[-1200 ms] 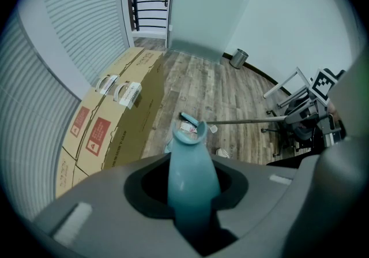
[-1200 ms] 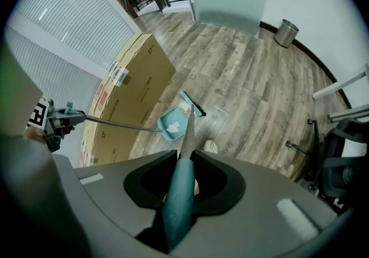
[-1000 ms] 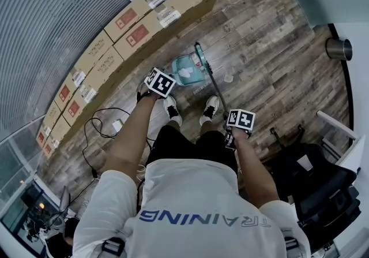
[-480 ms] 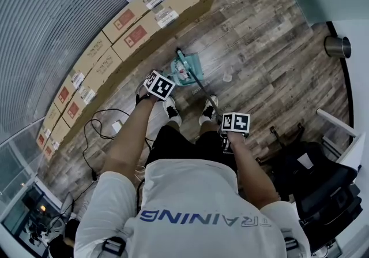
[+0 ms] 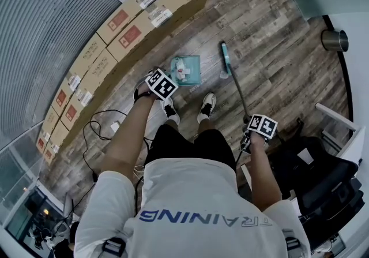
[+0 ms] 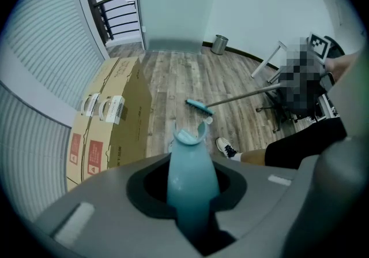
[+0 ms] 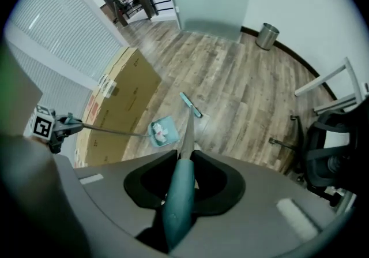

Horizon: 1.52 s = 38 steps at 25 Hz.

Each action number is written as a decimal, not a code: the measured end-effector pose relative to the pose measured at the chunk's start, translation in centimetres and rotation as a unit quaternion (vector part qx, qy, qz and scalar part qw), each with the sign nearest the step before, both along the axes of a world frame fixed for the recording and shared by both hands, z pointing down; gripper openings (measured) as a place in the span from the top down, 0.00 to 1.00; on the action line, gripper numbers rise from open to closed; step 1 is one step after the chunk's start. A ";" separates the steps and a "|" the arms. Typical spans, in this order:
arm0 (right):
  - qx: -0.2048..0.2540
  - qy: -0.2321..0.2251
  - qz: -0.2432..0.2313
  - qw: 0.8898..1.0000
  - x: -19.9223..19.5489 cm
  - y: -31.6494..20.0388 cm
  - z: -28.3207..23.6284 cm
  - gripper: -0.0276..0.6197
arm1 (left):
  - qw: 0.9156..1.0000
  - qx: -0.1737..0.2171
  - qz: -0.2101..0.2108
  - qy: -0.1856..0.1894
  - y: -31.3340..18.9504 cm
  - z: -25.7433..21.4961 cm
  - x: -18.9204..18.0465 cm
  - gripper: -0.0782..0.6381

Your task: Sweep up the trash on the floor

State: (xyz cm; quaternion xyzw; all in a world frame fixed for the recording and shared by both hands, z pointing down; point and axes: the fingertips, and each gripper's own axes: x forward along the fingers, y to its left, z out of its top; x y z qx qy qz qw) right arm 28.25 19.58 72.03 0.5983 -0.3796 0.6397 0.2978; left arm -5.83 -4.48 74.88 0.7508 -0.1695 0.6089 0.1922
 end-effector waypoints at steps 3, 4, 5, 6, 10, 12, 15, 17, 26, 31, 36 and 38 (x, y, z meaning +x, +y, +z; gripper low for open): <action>-0.015 0.047 0.023 0.999 4.6 0.4 0.6 0.79 | 1.000 -0.003 -0.001 -0.001 -0.1 0.0 -0.1 0.77; -0.022 0.060 0.024 0.998 5.7 0.4 0.9 0.79 | 1.000 -0.003 -0.001 -0.001 -0.1 0.0 -0.1 0.77; -0.031 0.071 0.023 0.997 6.7 0.3 1.3 0.79 | 1.000 -0.003 -0.001 -0.001 -0.1 0.0 -0.1 0.77; -0.040 0.080 0.021 0.996 7.4 0.3 1.7 0.79 | 1.000 -0.003 -0.001 -0.001 -0.1 0.0 -0.1 0.77; -0.069 0.081 0.033 0.994 7.4 0.7 3.3 0.79 | 1.000 -0.001 -0.002 -0.002 0.0 0.0 0.1 0.77; -0.070 0.073 0.034 0.994 6.0 0.9 3.8 0.79 | 1.000 0.001 -0.002 -0.003 0.1 0.0 0.1 0.77; -0.077 0.079 0.007 0.994 3.3 1.2 4.2 0.79 | 1.000 0.002 -0.002 -0.003 0.1 0.0 0.1 0.77; -0.079 0.081 -0.002 0.994 1.7 1.2 4.2 0.79 | 1.000 0.002 -0.002 -0.003 0.2 -0.1 0.3 0.77; -0.065 0.028 0.013 0.997 -4.3 0.9 3.7 0.79 | 1.000 0.003 -0.002 0.000 0.0 0.0 0.2 0.77; -0.051 -0.021 0.015 0.998 -7.5 -0.1 3.3 0.79 | 1.000 0.002 -0.003 0.000 0.0 -0.1 0.3 0.77; -0.046 -0.075 0.005 0.996 -11.7 -1.1 3.0 0.79 | 1.000 0.004 -0.003 0.001 -0.1 0.0 0.2 0.77; -0.045 -0.094 -0.006 0.995 -13.3 -1.4 2.9 0.79 | 1.000 0.005 -0.003 0.001 0.0 0.0 0.3 0.77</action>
